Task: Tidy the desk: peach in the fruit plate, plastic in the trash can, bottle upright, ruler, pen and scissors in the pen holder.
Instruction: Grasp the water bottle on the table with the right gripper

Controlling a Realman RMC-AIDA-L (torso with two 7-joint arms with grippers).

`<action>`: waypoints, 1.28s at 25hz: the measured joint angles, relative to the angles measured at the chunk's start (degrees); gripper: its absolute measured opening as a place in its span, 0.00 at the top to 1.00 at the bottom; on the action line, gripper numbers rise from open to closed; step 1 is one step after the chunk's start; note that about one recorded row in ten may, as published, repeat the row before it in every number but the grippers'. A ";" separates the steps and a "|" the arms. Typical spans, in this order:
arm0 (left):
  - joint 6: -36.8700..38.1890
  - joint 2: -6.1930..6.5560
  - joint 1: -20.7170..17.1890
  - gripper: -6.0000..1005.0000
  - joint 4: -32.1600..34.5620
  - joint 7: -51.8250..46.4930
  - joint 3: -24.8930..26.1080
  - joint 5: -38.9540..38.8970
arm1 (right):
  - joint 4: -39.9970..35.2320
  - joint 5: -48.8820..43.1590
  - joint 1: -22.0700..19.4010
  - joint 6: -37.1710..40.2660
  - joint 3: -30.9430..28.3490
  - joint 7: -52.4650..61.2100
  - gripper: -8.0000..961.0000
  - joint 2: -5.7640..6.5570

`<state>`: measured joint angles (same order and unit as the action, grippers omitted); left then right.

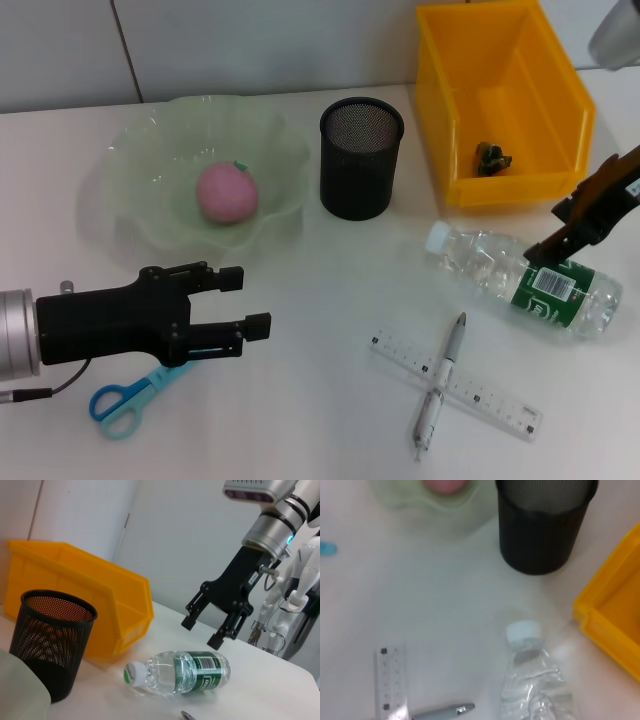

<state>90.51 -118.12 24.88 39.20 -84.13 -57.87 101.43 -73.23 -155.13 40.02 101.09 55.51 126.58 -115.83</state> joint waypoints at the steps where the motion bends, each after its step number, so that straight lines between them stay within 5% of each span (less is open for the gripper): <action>1: 0.00 0.00 0.00 0.21 0.00 0.00 0.00 0.00 | 0.00 0.00 0.00 0.00 0.00 0.00 0.18 0.00; 32: 0.33 0.00 -0.06 0.21 0.06 -0.21 0.57 0.00 | 9.37 -7.00 1.58 -8.02 8.52 -0.58 0.18 -2.34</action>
<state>90.85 -118.12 24.82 39.26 -84.34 -57.30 101.43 -63.86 -162.13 41.60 93.08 64.02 126.00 -118.17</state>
